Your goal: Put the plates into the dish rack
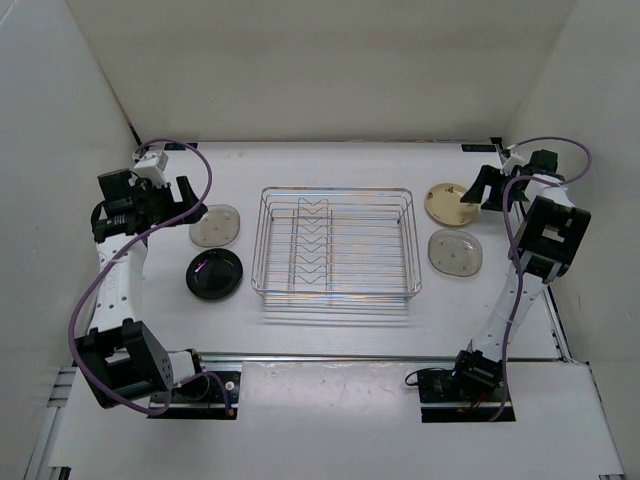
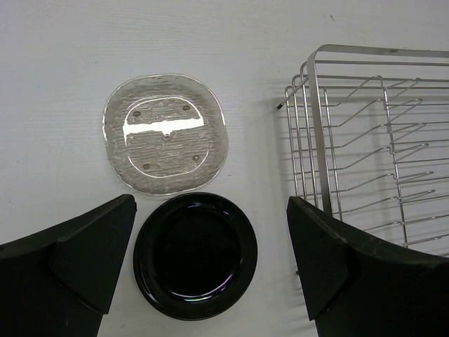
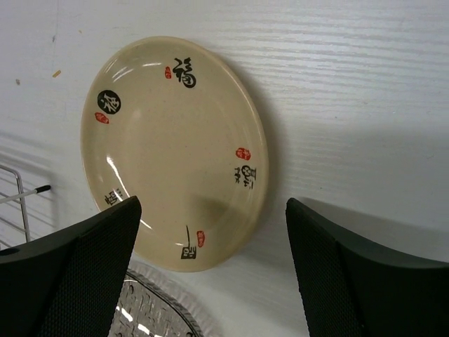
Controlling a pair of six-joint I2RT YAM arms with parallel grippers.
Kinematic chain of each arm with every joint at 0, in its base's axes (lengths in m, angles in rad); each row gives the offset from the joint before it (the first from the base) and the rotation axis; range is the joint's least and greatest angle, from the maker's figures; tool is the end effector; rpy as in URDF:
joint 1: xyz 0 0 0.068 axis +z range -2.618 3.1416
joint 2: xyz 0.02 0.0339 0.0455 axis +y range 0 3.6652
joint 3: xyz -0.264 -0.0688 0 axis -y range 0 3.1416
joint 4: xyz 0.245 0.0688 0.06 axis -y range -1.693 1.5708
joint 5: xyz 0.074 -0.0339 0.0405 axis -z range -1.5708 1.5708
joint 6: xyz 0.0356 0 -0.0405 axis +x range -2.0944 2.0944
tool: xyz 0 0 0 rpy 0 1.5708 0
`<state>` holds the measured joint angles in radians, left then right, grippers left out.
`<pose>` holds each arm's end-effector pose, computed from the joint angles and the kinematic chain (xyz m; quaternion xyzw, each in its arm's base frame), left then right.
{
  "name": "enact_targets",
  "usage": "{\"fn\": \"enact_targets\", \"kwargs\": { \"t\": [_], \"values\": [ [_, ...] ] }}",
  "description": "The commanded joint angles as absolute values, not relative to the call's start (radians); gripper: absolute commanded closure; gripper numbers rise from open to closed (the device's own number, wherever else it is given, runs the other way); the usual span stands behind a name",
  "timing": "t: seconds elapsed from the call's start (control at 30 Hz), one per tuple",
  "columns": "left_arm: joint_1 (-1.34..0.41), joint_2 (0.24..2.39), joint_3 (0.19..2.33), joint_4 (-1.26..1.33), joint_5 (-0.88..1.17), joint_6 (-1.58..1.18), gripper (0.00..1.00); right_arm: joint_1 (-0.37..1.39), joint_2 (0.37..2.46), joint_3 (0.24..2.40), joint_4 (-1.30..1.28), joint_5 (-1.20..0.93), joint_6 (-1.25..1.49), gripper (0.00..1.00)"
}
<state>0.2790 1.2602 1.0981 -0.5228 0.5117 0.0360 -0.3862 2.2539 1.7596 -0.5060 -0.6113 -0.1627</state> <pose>0.2664 0.0582 0.3181 0.0017 0.8808 -0.1608 0.4454 0.4583 -0.1643 0.1680 0.0179 0.9189 0.2052 0.3366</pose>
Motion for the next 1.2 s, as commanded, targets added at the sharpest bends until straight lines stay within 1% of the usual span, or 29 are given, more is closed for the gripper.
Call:
{"fn": "enact_targets", "kwargs": {
  "t": [0.0,0.23,0.4,0.57,0.73,0.93,0.97,1.03,1.1,1.17],
  "values": [
    [0.275,1.215,1.095,-0.517,0.538,0.032,0.00,-0.400,2.275,1.809,-0.509,-0.643,-0.153,0.15],
    [0.275,1.197,1.086,-0.517,0.548,0.032,0.00,-0.410,2.302,1.827,-0.509,-0.634,-0.144,0.20],
    [0.275,1.187,1.086,-0.517,0.548,0.032,0.00,-0.410,2.322,1.845,-0.509,-0.634,-0.135,0.31],
    [0.275,1.187,1.086,-0.517,0.548,0.032,0.00,-0.410,2.333,1.845,-0.509,-0.634,-0.135,0.36],
    [0.275,1.187,1.086,-0.517,0.548,0.032,0.00,-0.410,2.342,1.845,-0.509,-0.634,-0.135,0.44],
    [0.275,1.187,1.086,-0.517,0.548,0.032,0.00,-0.419,2.342,1.827,-0.518,-0.649,-0.135,0.53],
    [0.275,1.187,1.086,-0.517,0.548,0.032,0.00,-0.419,2.342,1.827,-0.518,-0.649,-0.135,0.53],
    [0.275,1.187,1.086,-0.526,0.548,0.032,0.00,-0.419,2.342,1.827,-0.518,-0.649,-0.135,0.60],
    [0.275,1.187,1.086,-0.526,0.548,0.032,0.00,-0.419,2.342,1.818,-0.518,-0.649,-0.135,0.60],
    [0.275,1.178,1.086,-0.526,0.548,0.032,0.00,-0.419,2.342,1.818,-0.528,-0.649,-0.135,0.62]
  ]
}}
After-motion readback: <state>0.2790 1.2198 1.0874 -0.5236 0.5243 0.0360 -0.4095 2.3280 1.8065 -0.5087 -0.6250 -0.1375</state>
